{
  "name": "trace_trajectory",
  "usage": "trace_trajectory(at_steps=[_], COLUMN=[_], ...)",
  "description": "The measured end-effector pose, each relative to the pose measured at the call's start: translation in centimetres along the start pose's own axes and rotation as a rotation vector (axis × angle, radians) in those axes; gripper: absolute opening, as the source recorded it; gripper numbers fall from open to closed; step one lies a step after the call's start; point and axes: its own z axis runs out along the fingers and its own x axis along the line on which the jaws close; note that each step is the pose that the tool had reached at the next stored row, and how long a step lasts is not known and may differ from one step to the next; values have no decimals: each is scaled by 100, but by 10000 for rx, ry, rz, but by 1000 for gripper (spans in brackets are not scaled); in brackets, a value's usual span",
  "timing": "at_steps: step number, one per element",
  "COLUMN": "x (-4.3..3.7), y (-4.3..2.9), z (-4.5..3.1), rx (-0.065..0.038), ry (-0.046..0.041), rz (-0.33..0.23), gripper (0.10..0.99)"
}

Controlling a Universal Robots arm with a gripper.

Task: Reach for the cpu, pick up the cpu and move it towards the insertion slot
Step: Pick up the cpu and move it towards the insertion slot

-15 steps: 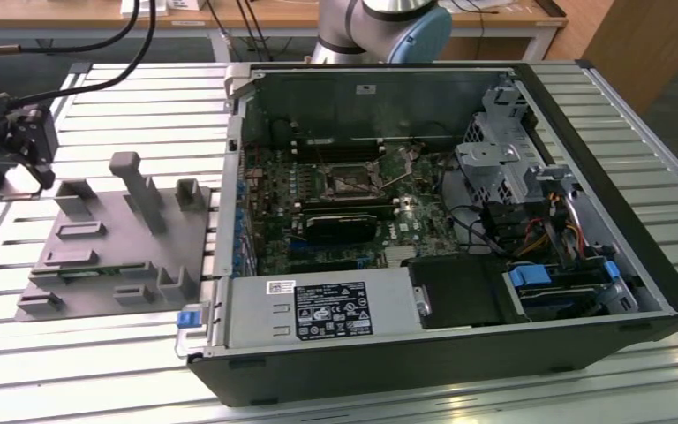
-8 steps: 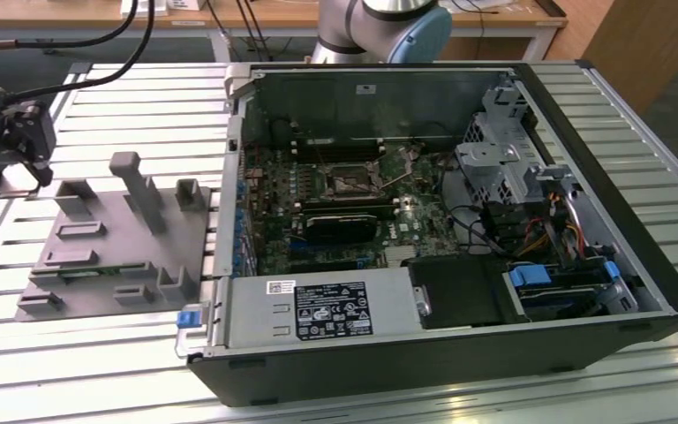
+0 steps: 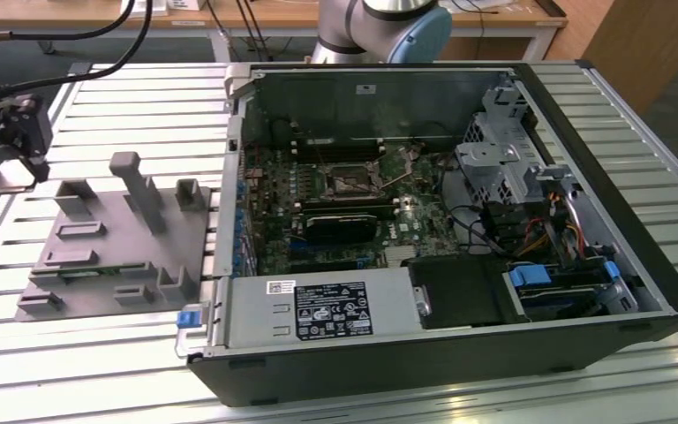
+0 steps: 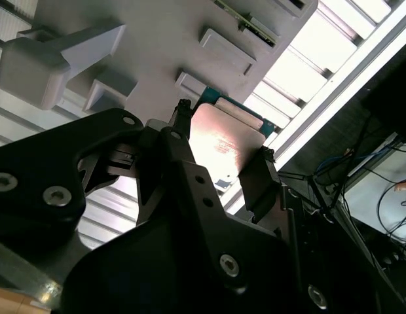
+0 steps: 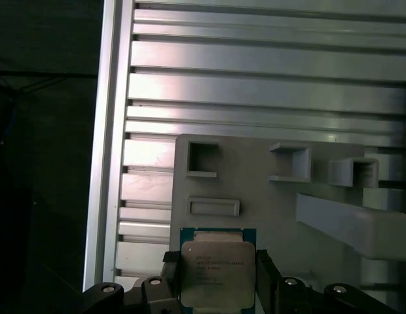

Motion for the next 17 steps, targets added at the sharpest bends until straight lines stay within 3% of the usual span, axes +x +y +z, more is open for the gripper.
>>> trace_trajectory(at_steps=[17], x=[0], y=[5], z=[-91], rx=[1], ry=[2], rz=[0], gripper=[541])
